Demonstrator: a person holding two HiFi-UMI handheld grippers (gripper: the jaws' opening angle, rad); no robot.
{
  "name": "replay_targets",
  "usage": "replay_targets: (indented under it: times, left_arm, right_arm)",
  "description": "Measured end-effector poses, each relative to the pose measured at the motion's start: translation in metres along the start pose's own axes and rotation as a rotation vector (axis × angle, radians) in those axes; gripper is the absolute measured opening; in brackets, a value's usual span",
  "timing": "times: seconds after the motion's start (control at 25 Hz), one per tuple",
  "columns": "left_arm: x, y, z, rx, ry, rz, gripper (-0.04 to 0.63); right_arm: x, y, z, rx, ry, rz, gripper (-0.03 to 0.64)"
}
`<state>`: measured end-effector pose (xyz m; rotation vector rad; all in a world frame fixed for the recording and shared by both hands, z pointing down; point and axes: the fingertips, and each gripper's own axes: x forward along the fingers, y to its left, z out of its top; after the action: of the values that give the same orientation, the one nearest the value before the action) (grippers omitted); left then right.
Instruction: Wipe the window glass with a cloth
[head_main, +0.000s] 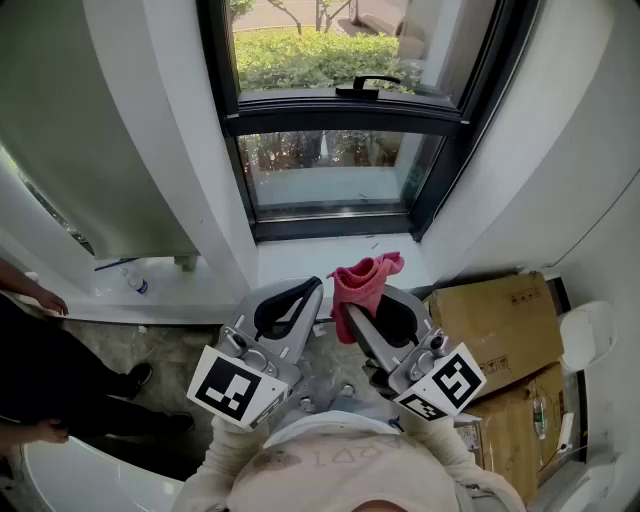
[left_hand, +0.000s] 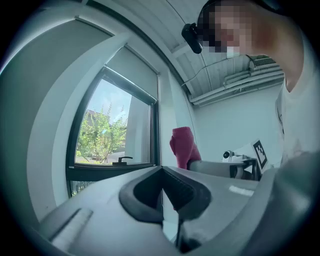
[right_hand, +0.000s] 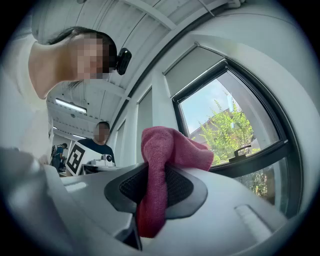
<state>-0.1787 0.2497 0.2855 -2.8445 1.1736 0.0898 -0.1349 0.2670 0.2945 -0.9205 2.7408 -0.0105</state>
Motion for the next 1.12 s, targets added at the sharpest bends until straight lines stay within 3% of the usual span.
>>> replay_targets:
  times: [1.12]
  left_arm:
    - [-0.027, 0.009, -0.001, -0.006, -0.047, -0.023, 0.0]
  right_arm:
    - [0.002, 0.029, -0.007, -0.014, 0.004, -0.033, 0.107]
